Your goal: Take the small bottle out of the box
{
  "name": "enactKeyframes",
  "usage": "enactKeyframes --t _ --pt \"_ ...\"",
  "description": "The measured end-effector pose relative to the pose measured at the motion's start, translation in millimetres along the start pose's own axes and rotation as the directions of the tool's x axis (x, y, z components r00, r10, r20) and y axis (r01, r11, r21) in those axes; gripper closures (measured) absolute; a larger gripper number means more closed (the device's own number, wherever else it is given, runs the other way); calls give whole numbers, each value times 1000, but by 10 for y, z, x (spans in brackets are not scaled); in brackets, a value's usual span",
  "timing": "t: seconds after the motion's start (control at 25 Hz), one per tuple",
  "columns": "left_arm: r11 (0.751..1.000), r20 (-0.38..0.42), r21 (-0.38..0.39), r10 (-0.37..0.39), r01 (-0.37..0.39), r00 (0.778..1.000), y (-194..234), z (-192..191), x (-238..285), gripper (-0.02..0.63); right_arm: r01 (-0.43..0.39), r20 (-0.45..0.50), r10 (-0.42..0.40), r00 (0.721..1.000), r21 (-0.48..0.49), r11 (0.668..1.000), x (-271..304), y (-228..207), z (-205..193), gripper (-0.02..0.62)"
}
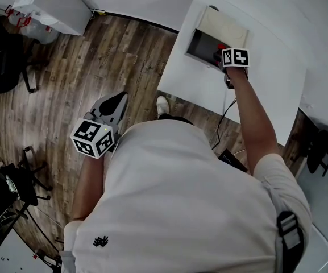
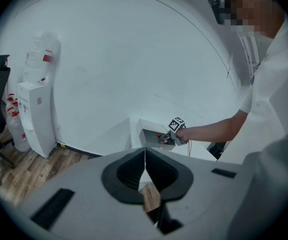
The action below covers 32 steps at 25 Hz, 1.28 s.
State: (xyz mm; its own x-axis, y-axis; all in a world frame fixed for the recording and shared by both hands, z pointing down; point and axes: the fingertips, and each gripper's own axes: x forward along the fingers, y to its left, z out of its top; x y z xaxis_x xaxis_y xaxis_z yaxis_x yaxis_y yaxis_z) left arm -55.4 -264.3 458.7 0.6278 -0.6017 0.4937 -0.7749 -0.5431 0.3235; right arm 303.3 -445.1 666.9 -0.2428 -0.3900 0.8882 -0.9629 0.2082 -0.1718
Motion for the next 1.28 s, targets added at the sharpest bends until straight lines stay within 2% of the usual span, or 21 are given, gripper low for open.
enactKeyframes --t 0.28,0.68,0.92,1.28 --pt "1000 2 23 -22 21 1000 17 -15 -137 598 -59 75 53 996 82 995 -213 86 102 373" --pt "997 18 61 -42 41 999 61 -69 -354 598 -71 230 44 972 108 992 -660 332 111 374" --pt "995 32 80 -60 58 998 98 -126 -550 598 -104 294 65 954 118 988 -941 681 -82 374" --pt "990 43 99 -100 95 994 101 -292 -853 598 -175 348 121 930 126 977 -1356 1393 -577 376"
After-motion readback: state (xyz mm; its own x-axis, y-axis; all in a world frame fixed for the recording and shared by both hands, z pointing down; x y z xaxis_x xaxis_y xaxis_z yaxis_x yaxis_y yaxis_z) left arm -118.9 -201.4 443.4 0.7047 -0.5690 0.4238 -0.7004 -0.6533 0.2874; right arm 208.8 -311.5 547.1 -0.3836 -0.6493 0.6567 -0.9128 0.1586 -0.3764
